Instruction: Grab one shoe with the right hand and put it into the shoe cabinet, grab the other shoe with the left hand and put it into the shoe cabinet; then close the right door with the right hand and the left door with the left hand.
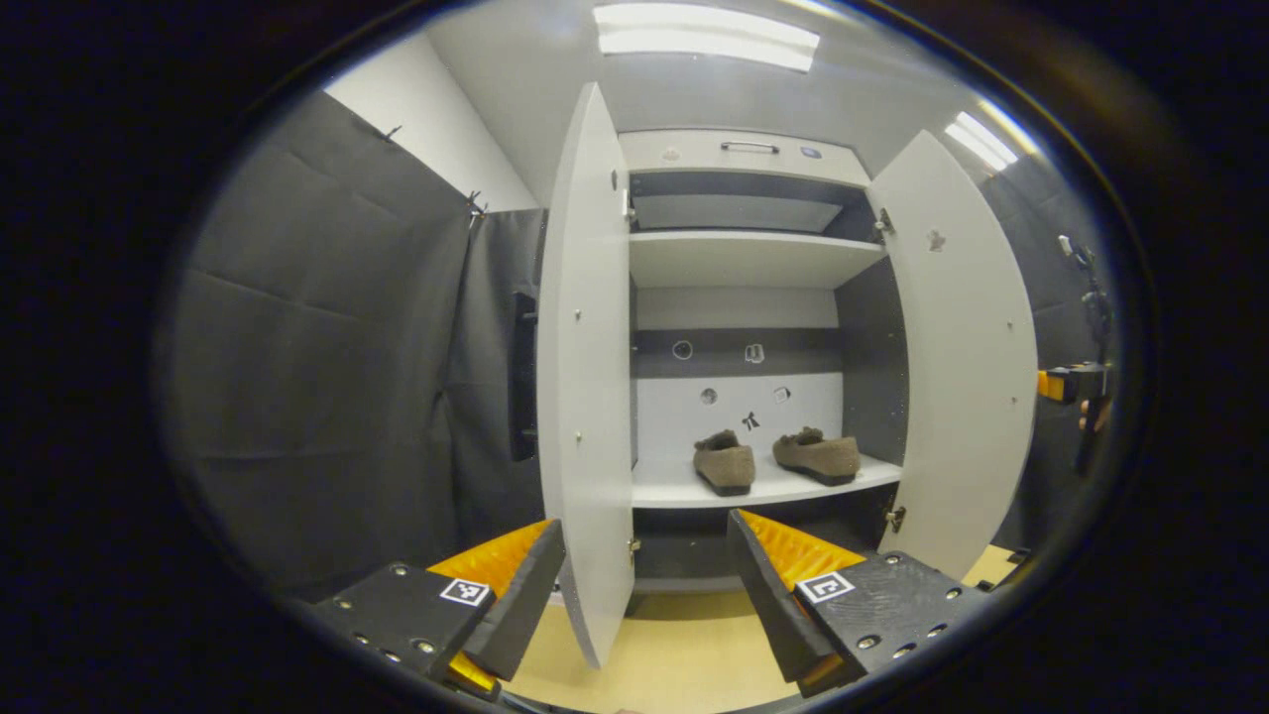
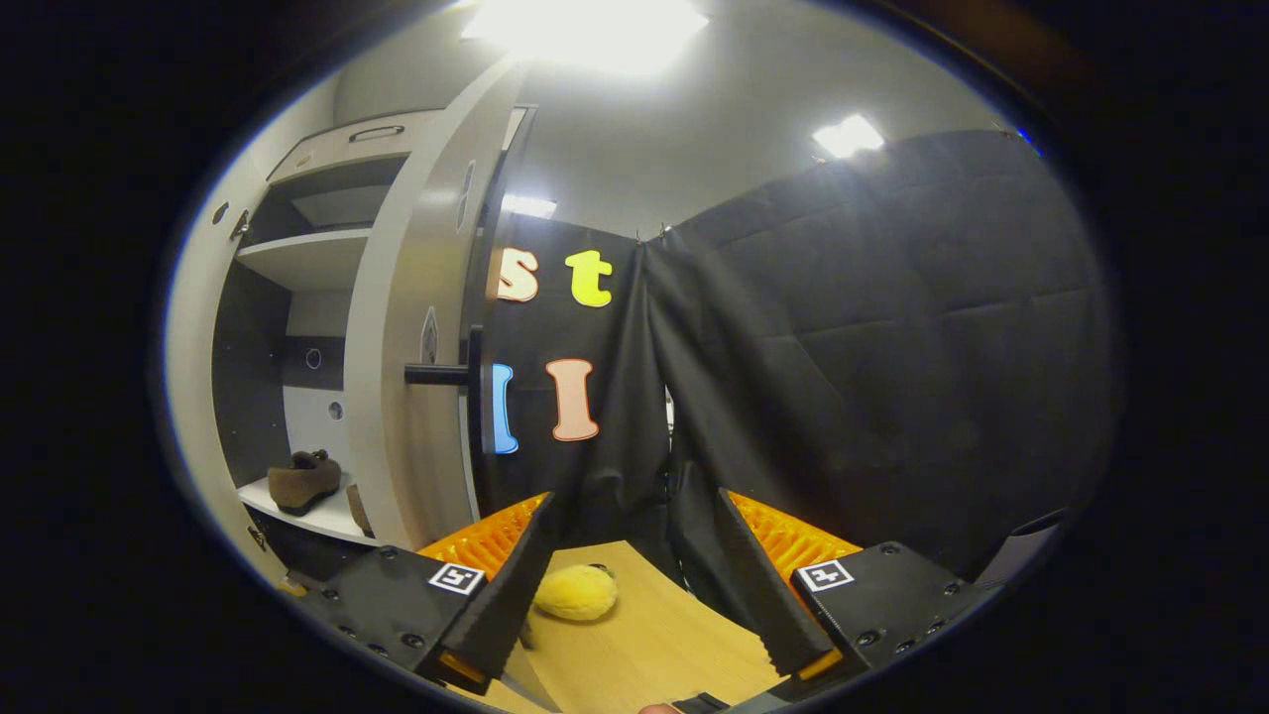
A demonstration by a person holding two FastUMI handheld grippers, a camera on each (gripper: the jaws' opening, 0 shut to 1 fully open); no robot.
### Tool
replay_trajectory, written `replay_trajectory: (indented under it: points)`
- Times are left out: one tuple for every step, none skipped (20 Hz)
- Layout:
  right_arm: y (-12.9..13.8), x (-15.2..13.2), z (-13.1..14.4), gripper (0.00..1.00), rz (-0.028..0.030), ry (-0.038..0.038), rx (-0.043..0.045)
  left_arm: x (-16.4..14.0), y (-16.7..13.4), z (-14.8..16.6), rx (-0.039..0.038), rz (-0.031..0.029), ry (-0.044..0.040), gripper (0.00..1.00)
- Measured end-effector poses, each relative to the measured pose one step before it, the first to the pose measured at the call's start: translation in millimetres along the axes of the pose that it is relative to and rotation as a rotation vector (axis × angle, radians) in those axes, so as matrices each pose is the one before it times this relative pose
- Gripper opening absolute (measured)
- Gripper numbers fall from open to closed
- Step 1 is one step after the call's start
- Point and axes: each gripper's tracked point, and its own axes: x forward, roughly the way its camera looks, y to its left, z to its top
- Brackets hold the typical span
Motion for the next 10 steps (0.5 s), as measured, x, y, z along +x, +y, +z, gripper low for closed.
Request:
replay_trajectory:
  points:
    - [0.56,-0.36,3.59,0.96,-0.00357,-0.01759,-0.00906,0.27,5.32,-0.11,-0.00047,0.00897,0.0003,0.95]
    - [2.52,-2.55,-0.15,0.96,0.00564,-0.00292,-0.0149,-0.48,5.12,-0.58,-0.00064,0.00718,-0.00039,0.95]
    - [3.06,-1.75,1.78,0.96,0.00414,-0.00118,-0.01014,-1.54,2.86,1.58,-0.00063,0.00571,-0.0005,0.95]
    - [2.23,-1.18,0.93,0.96,-0.00016,0.00145,-0.00667,1.08,4.75,-1.33,-0.00085,0.00551,0.00091,0.95]
    - [3.93,-1.55,1.53,0.96,0.00722,-0.00166,0.00005,-0.39,3.58,0.84,-0.00199,0.00679,-0.00138,0.95]
    - [4.3,-3.63,0.11,0.96,0.00179,0.0032,-0.00129,0.88,3.21,0.15,-0.00447,0.00388,-0.00116,0.95]
    - [5.5,-1.43,1.05,0.95,0.0132,-0.00355,0.00193,-0.01,-0.2,-1.79,-0.00582,0.00103,0.00064,1.0]
    - [7.04,-3.83,-0.05,0.95,0.01966,-0.00009,0.00098,1.24,1.26,0.37,-0.00379,0.00023,-0.00066,1.0]
    - [8.95,-3.41,1.46,0.95,0.02406,-0.00154,0.00318,0.2,1.14,1.0,-0.00045,0.00107,-0.00196,0.95]
    - [10.33,-3.29,1.12,0.95,0.02611,-0.00155,0.0026,-0.41,1.58,-0.08,0.0024,0.00183,-0.00256,0.95]
